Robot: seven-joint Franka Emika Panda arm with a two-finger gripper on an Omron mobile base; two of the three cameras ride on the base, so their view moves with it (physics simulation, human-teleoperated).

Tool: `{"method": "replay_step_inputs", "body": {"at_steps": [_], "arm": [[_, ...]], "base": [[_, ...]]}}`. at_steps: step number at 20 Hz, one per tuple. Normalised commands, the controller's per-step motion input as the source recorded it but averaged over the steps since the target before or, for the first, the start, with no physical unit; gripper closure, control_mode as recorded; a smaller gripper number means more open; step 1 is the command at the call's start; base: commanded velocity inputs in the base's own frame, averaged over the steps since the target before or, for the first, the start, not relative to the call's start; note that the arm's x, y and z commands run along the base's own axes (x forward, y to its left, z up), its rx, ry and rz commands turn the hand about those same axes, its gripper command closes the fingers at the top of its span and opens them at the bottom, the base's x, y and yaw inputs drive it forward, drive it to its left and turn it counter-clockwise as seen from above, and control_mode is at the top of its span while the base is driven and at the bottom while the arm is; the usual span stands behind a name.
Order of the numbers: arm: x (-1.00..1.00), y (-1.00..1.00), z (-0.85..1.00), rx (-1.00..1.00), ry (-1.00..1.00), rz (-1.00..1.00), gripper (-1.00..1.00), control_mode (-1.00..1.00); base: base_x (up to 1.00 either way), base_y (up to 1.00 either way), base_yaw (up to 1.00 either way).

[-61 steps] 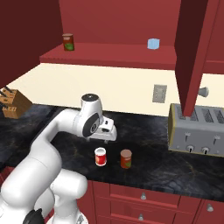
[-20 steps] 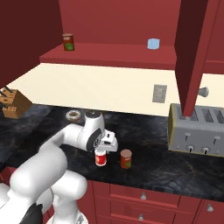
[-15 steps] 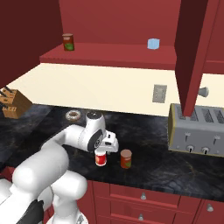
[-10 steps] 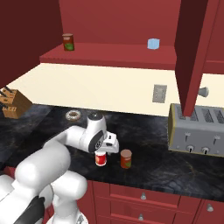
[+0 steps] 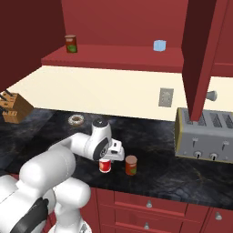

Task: Pick the cans from the counter and place them in their designated side in the cabinet.

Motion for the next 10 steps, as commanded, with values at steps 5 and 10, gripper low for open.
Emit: {"method": "replay_step_inputs", "body": {"at_steps": [5,10], "arm": [[-0.03,-0.14,0.18,0.00,0.00,0.02,1.00,-1.00],[-0.03,-0.04,0.44,0.00,-0.01,0.01,1.00,-1.00]], "base": [[0.00,0.00,0.00],[0.00,0.00,0.00]]}}
